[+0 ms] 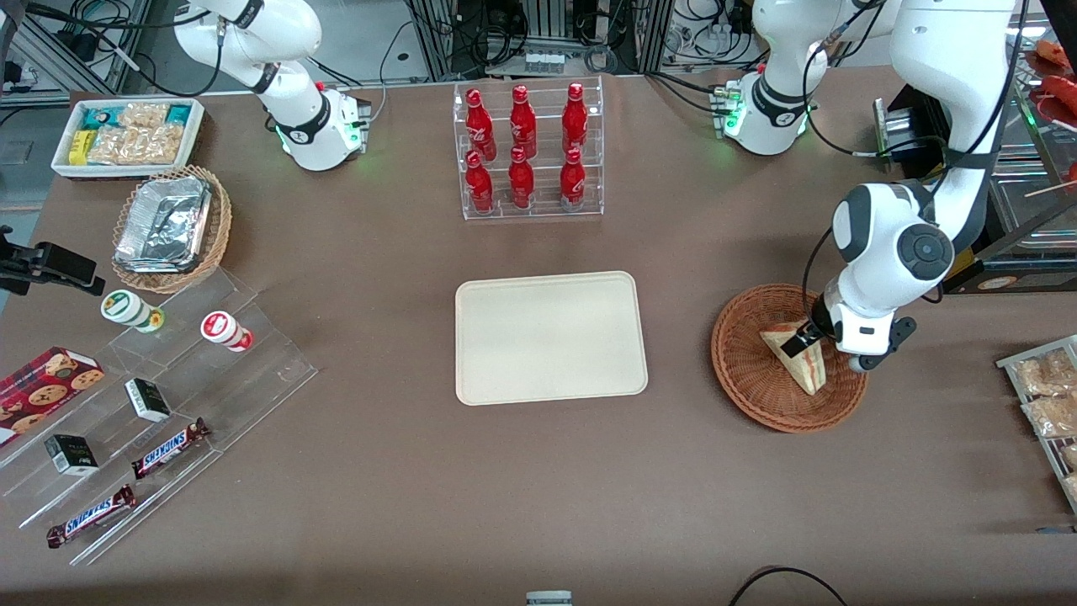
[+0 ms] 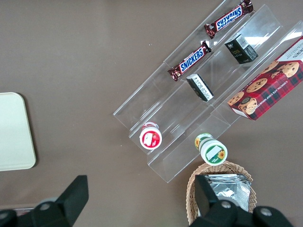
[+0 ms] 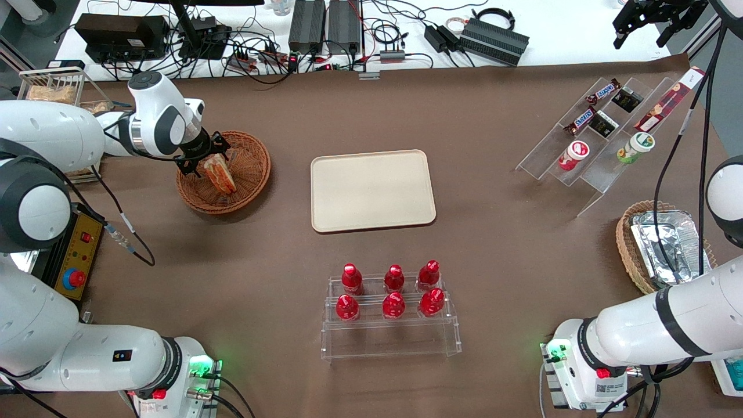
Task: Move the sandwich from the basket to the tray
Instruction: 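Close the left gripper on the wrapped sandwich and lift it, then carry the sandwich over the cream tray and lower it onto it, then open the left gripper to release the sandwich on the tray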
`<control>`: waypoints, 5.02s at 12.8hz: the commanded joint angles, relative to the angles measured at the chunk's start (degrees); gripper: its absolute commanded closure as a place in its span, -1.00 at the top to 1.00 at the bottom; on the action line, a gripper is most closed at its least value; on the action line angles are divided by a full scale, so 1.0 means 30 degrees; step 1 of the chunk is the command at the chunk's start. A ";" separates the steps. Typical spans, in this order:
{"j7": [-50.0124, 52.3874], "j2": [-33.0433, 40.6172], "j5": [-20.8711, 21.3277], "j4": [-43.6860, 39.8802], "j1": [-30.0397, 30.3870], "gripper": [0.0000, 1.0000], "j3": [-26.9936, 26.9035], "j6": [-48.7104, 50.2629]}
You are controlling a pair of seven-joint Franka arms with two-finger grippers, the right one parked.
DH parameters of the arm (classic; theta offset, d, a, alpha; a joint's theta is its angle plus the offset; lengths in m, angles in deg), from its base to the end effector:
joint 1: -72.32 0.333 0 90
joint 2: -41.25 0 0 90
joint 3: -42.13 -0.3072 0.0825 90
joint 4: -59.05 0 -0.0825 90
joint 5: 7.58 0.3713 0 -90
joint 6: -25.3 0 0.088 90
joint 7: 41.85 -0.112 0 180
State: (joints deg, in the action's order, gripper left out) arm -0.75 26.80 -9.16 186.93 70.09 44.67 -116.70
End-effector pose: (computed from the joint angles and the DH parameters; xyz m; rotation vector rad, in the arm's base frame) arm 0.5343 -0.0447 0.2540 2.9511 1.0062 -0.0251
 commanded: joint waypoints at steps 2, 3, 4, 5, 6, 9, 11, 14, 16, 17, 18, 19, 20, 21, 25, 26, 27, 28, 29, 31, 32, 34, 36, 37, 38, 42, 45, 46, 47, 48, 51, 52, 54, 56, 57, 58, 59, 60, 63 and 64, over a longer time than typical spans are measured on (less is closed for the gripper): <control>0.0449 -0.0368 -0.0059 -0.0031 -0.0163 0.19 -0.0056 -0.0306; 0.0421 -0.0368 -0.0059 -0.0031 -0.0163 -0.68 -0.0056 -0.0189; 0.0247 -0.0368 -0.0059 -0.0002 -0.0163 -1.00 -0.0056 -0.0072; 0.0100 -0.0339 -0.0059 -0.0059 -0.0163 -1.00 -0.0056 0.0045; -0.0017 -0.0252 -0.0059 -0.0176 -0.0163 -1.00 -0.0027 0.0424; -0.0866 -0.0133 -0.0059 -0.2510 -0.0251 -1.00 0.0119 0.3868; -0.0898 -0.0163 -0.0059 -0.4328 -0.0251 -1.00 0.0555 0.6364; -0.0927 -0.0221 0.0028 -0.5069 -0.0280 -1.00 0.2253 0.6961; -0.0811 -0.0949 0.1572 -0.5769 -0.0280 -1.00 0.4152 0.7019; -0.0723 -0.1128 0.1842 -0.5889 -0.0280 -1.00 0.4945 0.6990; -0.0577 -0.1623 0.1845 -0.6238 -0.0280 -1.00 0.5620 0.6932; -0.0575 -0.2063 0.1874 -0.6764 -0.0280 -1.00 0.6352 0.6902; -0.0430 -0.2618 0.2019 -0.7262 -0.0280 -1.00 0.7027 0.6873; -0.0139 -0.2972 0.2369 -0.7586 -0.0716 -1.00 0.7527 0.6844; 0.4043 -0.6335 0.3568 -1.1359 -0.4433 -1.00 0.7502 0.6843; 0.5185 -0.7563 0.4386 -1.2529 -0.5485 -1.00 0.7473 0.6814; 0.6298 -0.8793 0.5090 -1.3933 -0.6307 -1.00 0.7444 0.6843; 0.7441 -0.9792 0.5677 -1.5310 -0.6925 -1.00 0.7444 0.7017; 0.8090 -1.0208 0.5915 -1.5875 -0.7366 -1.00 0.7444 0.7251; 0.8592 -1.0533 0.5888 -1.6434 -0.7895 -1.00 0.7444 0.7692; 0.8769 -1.0592 0.5917 -1.6466 -0.7927 -1.00 0.7444 0.7809; 0.8916 -1.0768 0.5888 -1.6525 -0.8014 -1.00 0.7444 0.7839; 0.9557 -1.0827 0.5888 -1.6554 -0.8803 -1.00 0.6863 0.7898; 0.9619 -1.0856 0.5888 -1.6554 -0.9212 -1.00 0.6626 0.8159; 0.9620 -1.0856 0.5859 -1.6554 -0.9332 -1.00 0.6420 0.8249; 0.9620 -1.0974 0.5859 -1.6554 -0.9334 -1.00 0.6389 0.8279; 0.9649 -1.0741 0.5829 -1.6583 -0.9216 1.00 0.6360 0.8279; 0.9620 -1.0594 0.5800 -1.6583 -0.9100 1.00 0.6360 0.8308; 0.9620 -1.0245 0.5742 -1.6583 -0.9041 1.00 0.6360 0.8337; 0.9591 -0.9835 0.5799 -1.6583 -0.9011 1.00 0.6360 0.8512; 0.9386 -0.8429 0.5683 -1.6845 -0.8952 1.00 0.6185 0.9622; 0.9531 -0.7468 0.5712 -1.6789 -0.8981 1.00 0.5749 1.0729; 0.9298 -0.6262 0.5596 -1.6672 -0.8923 1.00 0.4344 1.2230; 0.8079 -0.5790 0.5334 -1.6554 -0.8749 1.00 0.3086 1.2205; 0.6385 -0.5527 0.4548 -1.6525 -0.7790 1.00 0.3021 1.2350; 0.4251 -0.5002 0.3902 -1.6119 -0.7084 1.00 0.3020 1.2409; 0.2808 -0.4272 0.3577 -1.5390 -0.6584 1.00 0.3020 1.2410; 0.1808 -0.3656 0.3400 -1.4628 -0.5854 1.00 0.3020 1.2381; -0.2317 -0.1694 0.2555 -1.2635 -0.3570 1.00 0.3020 1.2410; -0.3667 -0.1019 0.2113 -1.1990 -0.2895 1.00 0.3020 1.2410</control>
State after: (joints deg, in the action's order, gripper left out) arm -5.27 17.39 -0.29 144.40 58.04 53.46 -79.59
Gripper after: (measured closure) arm 0.000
